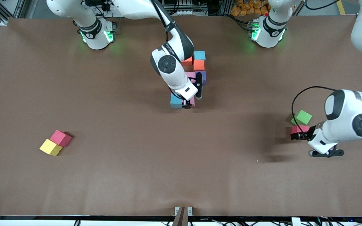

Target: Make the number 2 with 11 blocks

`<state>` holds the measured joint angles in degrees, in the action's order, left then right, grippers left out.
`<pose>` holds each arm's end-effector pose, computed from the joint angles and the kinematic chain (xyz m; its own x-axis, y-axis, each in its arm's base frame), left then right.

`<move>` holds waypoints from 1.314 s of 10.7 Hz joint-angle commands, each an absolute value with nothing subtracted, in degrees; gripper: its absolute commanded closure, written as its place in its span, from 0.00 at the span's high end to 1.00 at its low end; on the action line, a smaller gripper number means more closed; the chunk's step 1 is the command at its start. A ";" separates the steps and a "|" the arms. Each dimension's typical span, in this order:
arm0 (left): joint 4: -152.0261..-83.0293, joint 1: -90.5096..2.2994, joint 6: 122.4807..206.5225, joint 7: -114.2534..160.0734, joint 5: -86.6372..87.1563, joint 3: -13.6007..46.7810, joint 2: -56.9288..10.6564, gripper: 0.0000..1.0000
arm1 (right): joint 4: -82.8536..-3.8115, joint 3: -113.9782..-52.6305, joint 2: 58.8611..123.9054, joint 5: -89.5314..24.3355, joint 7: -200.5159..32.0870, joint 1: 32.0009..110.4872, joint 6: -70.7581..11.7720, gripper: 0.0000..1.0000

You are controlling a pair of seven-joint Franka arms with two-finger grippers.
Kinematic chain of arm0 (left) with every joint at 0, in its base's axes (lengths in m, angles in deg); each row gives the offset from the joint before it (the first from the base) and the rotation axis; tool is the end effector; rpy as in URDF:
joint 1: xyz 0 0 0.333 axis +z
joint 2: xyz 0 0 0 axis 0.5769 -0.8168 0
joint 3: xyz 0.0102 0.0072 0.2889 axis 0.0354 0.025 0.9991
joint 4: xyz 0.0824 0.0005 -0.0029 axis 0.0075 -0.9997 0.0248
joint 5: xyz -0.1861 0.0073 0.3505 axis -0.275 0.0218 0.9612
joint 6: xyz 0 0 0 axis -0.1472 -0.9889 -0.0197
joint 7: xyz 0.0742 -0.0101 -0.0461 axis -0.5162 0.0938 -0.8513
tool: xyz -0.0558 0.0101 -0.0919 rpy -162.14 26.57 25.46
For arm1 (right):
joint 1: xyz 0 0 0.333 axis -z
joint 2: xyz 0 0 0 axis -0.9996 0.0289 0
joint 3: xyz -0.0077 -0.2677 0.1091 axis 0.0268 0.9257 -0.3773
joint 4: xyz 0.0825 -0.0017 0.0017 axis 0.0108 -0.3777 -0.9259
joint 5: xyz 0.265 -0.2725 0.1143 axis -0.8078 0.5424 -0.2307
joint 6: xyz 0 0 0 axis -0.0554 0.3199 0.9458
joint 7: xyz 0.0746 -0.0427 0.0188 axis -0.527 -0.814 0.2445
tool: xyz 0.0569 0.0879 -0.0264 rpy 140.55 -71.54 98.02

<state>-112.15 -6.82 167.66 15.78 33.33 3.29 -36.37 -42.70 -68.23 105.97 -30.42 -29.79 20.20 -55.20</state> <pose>0.6598 0.0183 0.2294 0.9942 0.0308 -0.1026 0.0283 -0.9993 -0.0263 0.4381 0.5109 0.2100 0.0643 0.9672 0.2457 0.9979 -0.0625 -0.0153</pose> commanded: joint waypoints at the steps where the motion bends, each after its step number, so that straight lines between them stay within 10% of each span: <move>1: -113.35 -5.35 168.10 16.18 36.84 2.57 -36.10 1.00 | -45.38 -68.10 105.27 -29.77 -32.64 18.30 -58.35 0.18; 12: -119.42 -3.59 171.09 16.27 45.19 2.57 -36.62 1.00 | -47.85 -68.36 107.20 -30.29 -33.96 17.42 -64.78 0.18; 13: -119.33 -3.59 171.18 16.61 46.24 2.57 -36.63 0.96 | -47.85 -68.36 107.29 -30.38 -34.05 17.41 -65.30 0.18; 14: -119.33 -3.59 171.18 17.40 46.60 2.57 -36.71 0.70 | -47.85 -68.36 107.56 -30.38 -34.83 17.41 -65.31 0.29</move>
<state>-118.51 -4.54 170.24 16.02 44.71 3.27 -37.08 -47.16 -68.39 107.03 -30.42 -32.99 18.11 -64.28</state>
